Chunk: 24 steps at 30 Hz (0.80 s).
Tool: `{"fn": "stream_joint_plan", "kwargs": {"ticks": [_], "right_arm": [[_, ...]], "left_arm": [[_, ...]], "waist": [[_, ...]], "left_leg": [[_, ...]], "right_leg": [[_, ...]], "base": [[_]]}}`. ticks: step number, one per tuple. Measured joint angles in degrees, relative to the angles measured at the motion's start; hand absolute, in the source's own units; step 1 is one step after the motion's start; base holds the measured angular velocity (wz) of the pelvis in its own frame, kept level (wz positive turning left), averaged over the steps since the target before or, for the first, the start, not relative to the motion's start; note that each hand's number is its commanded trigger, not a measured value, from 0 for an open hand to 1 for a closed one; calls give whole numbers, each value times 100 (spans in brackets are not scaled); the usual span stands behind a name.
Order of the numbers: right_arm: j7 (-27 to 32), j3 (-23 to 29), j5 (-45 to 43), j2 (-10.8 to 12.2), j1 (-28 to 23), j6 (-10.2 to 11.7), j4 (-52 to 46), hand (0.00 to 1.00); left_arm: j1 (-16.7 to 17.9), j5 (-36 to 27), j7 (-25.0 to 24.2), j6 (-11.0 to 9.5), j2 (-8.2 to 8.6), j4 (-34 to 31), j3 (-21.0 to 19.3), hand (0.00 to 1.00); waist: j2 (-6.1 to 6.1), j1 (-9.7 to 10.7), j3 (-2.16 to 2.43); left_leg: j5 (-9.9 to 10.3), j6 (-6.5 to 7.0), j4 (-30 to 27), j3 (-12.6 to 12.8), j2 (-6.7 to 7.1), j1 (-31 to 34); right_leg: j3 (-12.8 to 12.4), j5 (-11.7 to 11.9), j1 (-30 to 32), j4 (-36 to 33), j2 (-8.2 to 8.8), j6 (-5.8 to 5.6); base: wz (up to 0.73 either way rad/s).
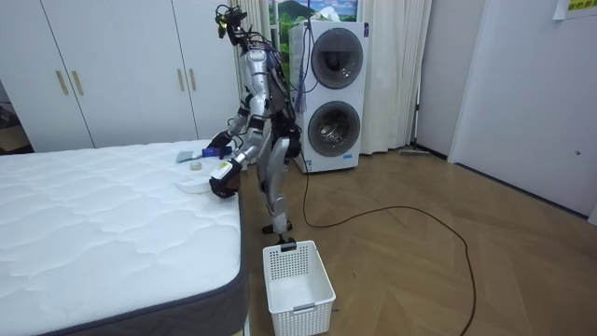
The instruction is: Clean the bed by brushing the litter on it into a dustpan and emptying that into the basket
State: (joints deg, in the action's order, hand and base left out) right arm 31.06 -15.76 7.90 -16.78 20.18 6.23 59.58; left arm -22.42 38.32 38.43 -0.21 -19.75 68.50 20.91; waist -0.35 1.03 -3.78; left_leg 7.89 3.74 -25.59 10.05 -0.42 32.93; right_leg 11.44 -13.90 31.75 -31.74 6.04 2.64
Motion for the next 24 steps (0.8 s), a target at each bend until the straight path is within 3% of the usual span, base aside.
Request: {"fn": "stream_joint_plan", "kwargs": {"ticks": [4, 5, 6, 11, 15, 20, 24], "right_arm": [[-151, -55, -1, -54, 44, -8, 186, 0], [-191, -55, 0, -73, 53, -9, 219, 82], [-254, -55, -2, -98, 69, -9, 275, 100], [-372, -49, -20, -196, 47, -58, 361, 100], [-424, -34, -12, -442, 82, -94, 504, 100], [-451, 128, 90, -449, 98, -218, 710, 100], [-646, 158, 277, -446, 68, -258, 798, 100]], "left_arm": [[3, 15, -74, 22, 2, 0, 3, 100], [5, 14, -90, 27, 2, 0, 3, 100], [3, 11, -114, 44, 0, 1, 3, 100], [8, 12, -174, 120, 4, 11, 3, 100], [18, 90, -185, 158, 3, 11, 3, 100], [22, 240, -176, 172, 3, 10, 4, 100], [27, 240, -174, 181, 3, 13, 2, 100]], "waist": [[-7, 5, 4], [-7, 3, 4], [-10, -12, 7], [-15, -10, 10], [-48, -10, 51], [-100, 2, 86], [-103, 3, 88]], "left_leg": [[0, 0, -44, -81, 7, -33], [0, 0, -44, -81, 7, -46], [0, 0, -48, -82, 7, -56], [0, 0, -68, -107, 4, -84], [1, 0, -63, -130, -6, -124], [1, -2, -7, -135, -6, -180], [1, -3, 26, -131, -7, -215]], "right_leg": [[59, -6, -77, 20, 1, 9], [58, -6, -89, 20, 1, 9], [59, -6, -101, 20, 1, 9], [82, -4, -165, 49, -5, 9], [118, 10, -244, 107, -17, 9], [132, 9, -295, 138, -22, 11], [127, 10, -335, 190, -33, 12]], "base": [[7], [0], [0], [1], [1], [1], [0]]}}
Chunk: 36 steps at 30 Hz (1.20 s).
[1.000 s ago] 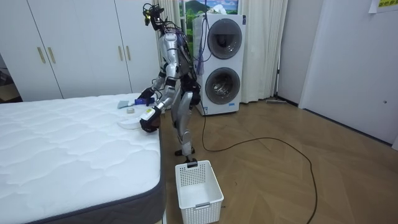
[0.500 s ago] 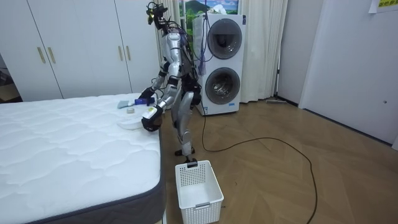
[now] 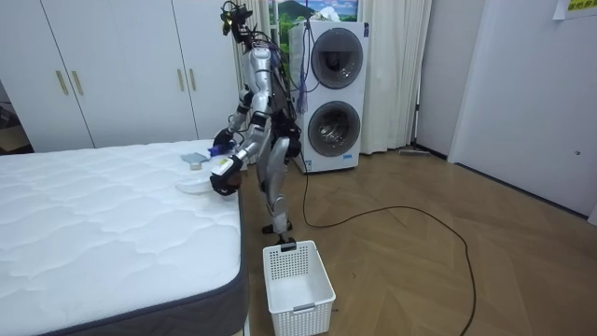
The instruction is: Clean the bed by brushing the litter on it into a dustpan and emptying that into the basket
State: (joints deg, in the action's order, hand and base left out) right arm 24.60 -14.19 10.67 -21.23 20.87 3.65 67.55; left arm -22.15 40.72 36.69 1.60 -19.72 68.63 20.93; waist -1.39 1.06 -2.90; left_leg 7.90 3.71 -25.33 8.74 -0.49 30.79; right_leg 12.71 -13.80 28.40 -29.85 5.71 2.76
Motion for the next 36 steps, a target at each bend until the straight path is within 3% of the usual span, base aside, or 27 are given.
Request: {"fn": "stream_joint_plan", "kwargs": {"ticks": [15, 19, 24, 32, 36], "right_arm": [[-151, -26, 70, 5, -13, -16, 139, 100], [-232, -111, 151, 4, 37, -80, 222, 100], [-296, -145, 96, 4, 176, -245, 378, 100], [-137, -46, -1005, -14, 517, -496, 622, 100], [-71, -249, -1959, -204, 691, -713, 636, 100]], "left_arm": [[-2, -2, 6, 0, -2, 1, -3, 100], [-15, -22, 3, 1, -20, 1, 3, 100], [-56, -5, 1, 6, -33, 4, 4, 100], [-187, 86, -20, 57, -87, -13, 4, 100], [-280, 114, 25, 110, -170, -56, 82, 100]], "waist": [[13, 0, -4], [69, 7, -10], [198, -1, -73], [252, -2, -97], [347, -69, -126]], "left_leg": [[0, 0, 102, 39, 23, -46], [0, 0, 108, 43, 25, -47], [2, 3, 3, 48, 11, -25], [32, 42, -196, 34, -6, 176], [31, 43, -257, 65, -11, 274]], "right_leg": [[-12, 5, -7, 28, 20, -11], [-16, 5, -7, 14, 20, -11], [-23, 4, -18, -12, 22, -12], [-14, -1, 167, -190, 40, -17], [-69, -6, 309, -298, 44, -10]], "base": [[0], [0], [0], [0], [-4]]}}
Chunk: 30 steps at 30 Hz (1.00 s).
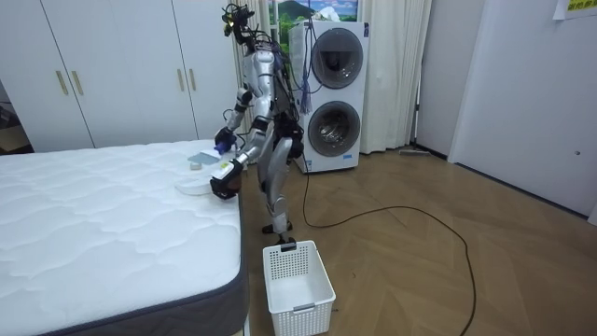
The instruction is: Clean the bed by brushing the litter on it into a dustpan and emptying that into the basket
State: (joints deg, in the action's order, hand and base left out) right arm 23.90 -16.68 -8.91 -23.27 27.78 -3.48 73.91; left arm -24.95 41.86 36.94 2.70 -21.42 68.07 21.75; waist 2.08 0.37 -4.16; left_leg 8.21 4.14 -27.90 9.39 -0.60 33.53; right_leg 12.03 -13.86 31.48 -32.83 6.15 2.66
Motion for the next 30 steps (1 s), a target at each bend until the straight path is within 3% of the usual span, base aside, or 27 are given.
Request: {"fn": "stream_joint_plan", "kwargs": {"ticks": [8, 12, 15, 21, 30], "right_arm": [[154, -356, -1349, -287, 312, -392, 62, 100], [158, -601, -1932, -362, 517, -518, 100, 100], [161, -693, -2610, -453, 710, -625, 105, 100], [275, -1043, -3413, -712, 1103, -694, 102, 100], [416, -1135, -3822, -725, 1181, -837, -65, 100]], "left_arm": [[-135, 75, 13, 201, -105, -101, 170, 100], [-206, 54, 14, 202, -275, -156, 358, 100], [-245, 102, 5, 241, -300, -165, 402, 100], [-362, 108, 2, 453, -353, -231, 564, 100], [-359, 174, 20, 592, -442, -366, 582, 100]], "waist": [[182, -100, -6], [301, -115, -57], [331, -125, -68], [428, -234, -106], [583, -269, -105]], "left_leg": [[-1, -1, 8, 12, -9, 86], [-1, -2, 16, 4, -34, 92], [0, -2, 22, 3, -33, 89], [-1, -3, 38, 101, -70, 86], [-2, -4, 32, 127, -73, 74]], "right_leg": [[18, 10, 87, -13, -1, 11], [62, 30, 63, 22, -16, 24], [52, 32, 62, 15, -19, 23], [-29, 44, 118, 20, -39, 41], [-57, 47, 132, -14, -44, 41]], "base": [[0], [1], [0], [-7], [0]]}}
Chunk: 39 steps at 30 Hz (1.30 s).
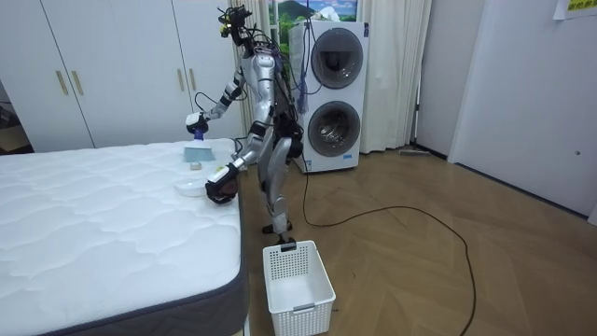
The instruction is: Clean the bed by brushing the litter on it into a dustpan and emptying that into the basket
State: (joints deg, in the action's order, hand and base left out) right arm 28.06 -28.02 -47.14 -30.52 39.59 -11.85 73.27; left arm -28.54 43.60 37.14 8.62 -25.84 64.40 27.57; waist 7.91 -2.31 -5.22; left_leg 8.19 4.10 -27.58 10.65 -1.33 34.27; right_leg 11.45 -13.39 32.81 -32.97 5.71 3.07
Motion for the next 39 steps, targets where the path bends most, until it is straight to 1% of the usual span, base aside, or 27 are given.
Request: {"fn": "stream_joint_plan", "kwargs": {"ticks": [3, 12, 17, 21, 25, 26, 27, 28, 29, 30, 33, 36, 39], "right_arm": [[11, 0, -43, 0, 10, 0, 0, 100], [200, -1, 10, 7, 103, 0, -2, 100], [350, -1, -81, 92, 108, -27, -21, 100], [362, -83, -174, 205, 108, -85, -198, 100], [379, -228, -224, 256, 108, -80, -446, 100], [381, -227, -316, 297, 108, -94, -522, 100], [381, -241, -315, 330, 107, -126, -609, 100], [380, -251, -316, 360, 107, -151, -621, 100], [368, -260, -317, 443, 90, -203, -658, 100], [367, -297, -325, 505, 92, -203, -668, 100], [357, -343, -525, 590, 93, -200, -675, 100], [251, -460, -571, 585, 92, -241, -854, 100], [86, -462, -621, 589, 77, -260, -988, 100]], "left_arm": [[0, 3, 12, 22, -2, -36, 1, 100], [-4, 101, 15, 31, -2, -156, 71, 100], [-7, 112, 14, 58, 3, -154, 73, 100], [-9, 125, -99, 100, 21, -163, 78, 100], [-39, 167, -189, 136, 52, -218, 86, 100], [-45, 166, -201, 157, 82, -217, 82, 100], [-67, 160, -225, 168, 105, -217, 84, 100], [-75, 159, -246, 174, 121, -219, 84, 100], [-72, 159, -265, 197, 159, -221, 84, 100], [-72, 156, -290, 225, 201, -220, 82, 100], [-72, 162, -298, 225, 260, -242, 82, 100], [-71, 163, -315, 222, 259, -288, 82, 100], [-67, 167, -373, 220, 260, -382, 83, 100]], "waist": [[55, -29, 1], [82, -136, -1], [81, -137, -2], [48, -215, -26], [16, -236, -48], [-6, -246, -63], [-51, -245, -94], [-68, -245, -106], [-73, -256, -108], [-76, -273, -110], [-115, -299, -113], [-127, -340, -106], [-147, -374, -96]], "left_leg": [[0, 0, -2, -3, -4, 7], [0, 0, 1, -1, -3, 8], [0, 0, 14, -12, -11, 3], [18, -23, 77, -12, -91, -100], [16, -24, 108, -47, -92, -129], [16, -25, 117, -57, -91, -139], [11, -32, 131, -103, -88, -140], [9, -34, 136, -122, -87, -143], [0, -47, 181, -143, -79, -164], [-5, -53, 209, -149, -70, -176], [-8, -59, 224, -206, -59, -180], [-7, -60, 271, -207, -57, -187], [-7, -61, 292, -205, -49, -193]], "right_leg": [[7, 2, 0, 5, -4, 3], [21, 7, -2, 20, 2, 1], [62, 34, -33, 73, -15, 5], [35, 147, -210, 305, -134, 4], [124, 162, -269, 355, -133, 6], [131, 162, -296, 378, -137, 6], [153, 174, -342, 447, -152, 7], [163, 180, -364, 475, -160, 7], [178, 191, -402, 534, -173, 6], [189, 192, -413, 558, -173, 6], [294, 193, -461, 647, -171, 6], [310, 195, -487, 736, -174, 4], [306, 196, -485, 744, -170, 4]], "base": [[0], [0], [-1], [-8], [4], [8], [10], [11], [8], [6], [10], [0], [0]]}}
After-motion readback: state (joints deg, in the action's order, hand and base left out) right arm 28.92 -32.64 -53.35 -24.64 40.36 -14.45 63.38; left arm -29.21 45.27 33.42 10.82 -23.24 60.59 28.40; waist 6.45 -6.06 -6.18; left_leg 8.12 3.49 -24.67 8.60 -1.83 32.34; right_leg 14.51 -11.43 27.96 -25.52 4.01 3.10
